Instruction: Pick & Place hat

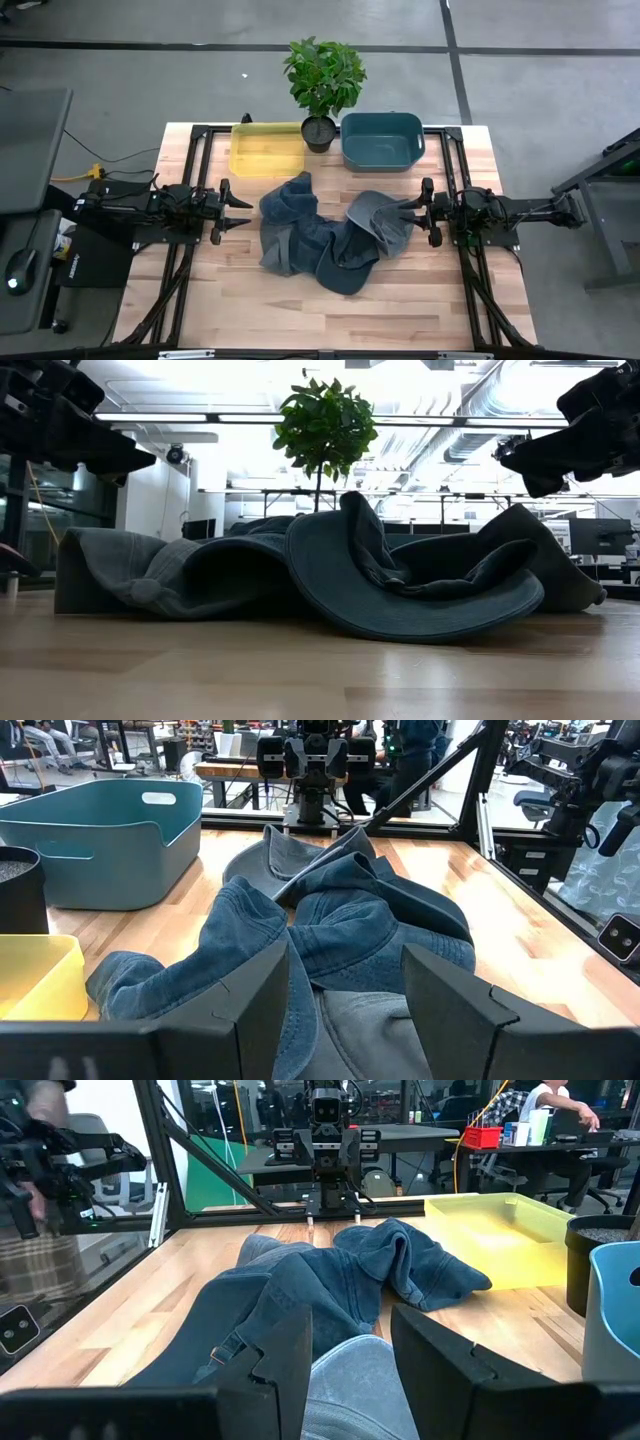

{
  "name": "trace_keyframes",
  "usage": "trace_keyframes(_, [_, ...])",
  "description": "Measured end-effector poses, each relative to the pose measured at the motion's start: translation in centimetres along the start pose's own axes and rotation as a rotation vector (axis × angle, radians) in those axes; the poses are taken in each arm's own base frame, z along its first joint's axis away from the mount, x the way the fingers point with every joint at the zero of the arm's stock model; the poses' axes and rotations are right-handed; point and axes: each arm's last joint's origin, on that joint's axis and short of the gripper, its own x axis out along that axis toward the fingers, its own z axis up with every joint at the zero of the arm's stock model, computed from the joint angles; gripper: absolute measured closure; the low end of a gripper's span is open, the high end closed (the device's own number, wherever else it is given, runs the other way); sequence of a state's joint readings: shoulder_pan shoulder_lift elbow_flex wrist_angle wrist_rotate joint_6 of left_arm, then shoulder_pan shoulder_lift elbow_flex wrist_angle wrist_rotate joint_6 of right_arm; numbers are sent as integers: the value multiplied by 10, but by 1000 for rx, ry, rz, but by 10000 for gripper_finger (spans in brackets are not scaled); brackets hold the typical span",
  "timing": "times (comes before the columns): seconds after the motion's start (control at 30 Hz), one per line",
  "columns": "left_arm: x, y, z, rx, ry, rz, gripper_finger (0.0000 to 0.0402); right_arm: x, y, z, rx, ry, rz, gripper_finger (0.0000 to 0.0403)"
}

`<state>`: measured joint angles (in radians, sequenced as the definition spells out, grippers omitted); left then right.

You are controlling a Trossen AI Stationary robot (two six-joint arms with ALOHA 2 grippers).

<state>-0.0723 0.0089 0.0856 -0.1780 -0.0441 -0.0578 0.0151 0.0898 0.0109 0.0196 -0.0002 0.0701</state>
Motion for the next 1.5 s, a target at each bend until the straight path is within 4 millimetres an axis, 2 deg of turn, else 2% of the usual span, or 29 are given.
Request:
trace_keyframes(0.5, [0, 0, 2, -1, -28, -10, 212, 0, 0, 0, 0, 0, 0, 269])
trace_keyframes(0.9, [-2, -1, 19, -77, -206, -21, 212, 0, 0, 0, 0, 0, 0, 269])
trace_keyframes(1.13, [7, 3, 17, -124, -142, 139, 212, 0, 0, 0, 0, 0, 0, 269])
trace_keyframes(1.4, [24, 6, 51, -133, -50, 353, 212, 0, 0, 0, 0, 0, 0, 269])
trace_keyframes(1.5, [36, 6, 67, -282, -19, 418, 212, 0, 0, 0, 0, 0, 0, 269])
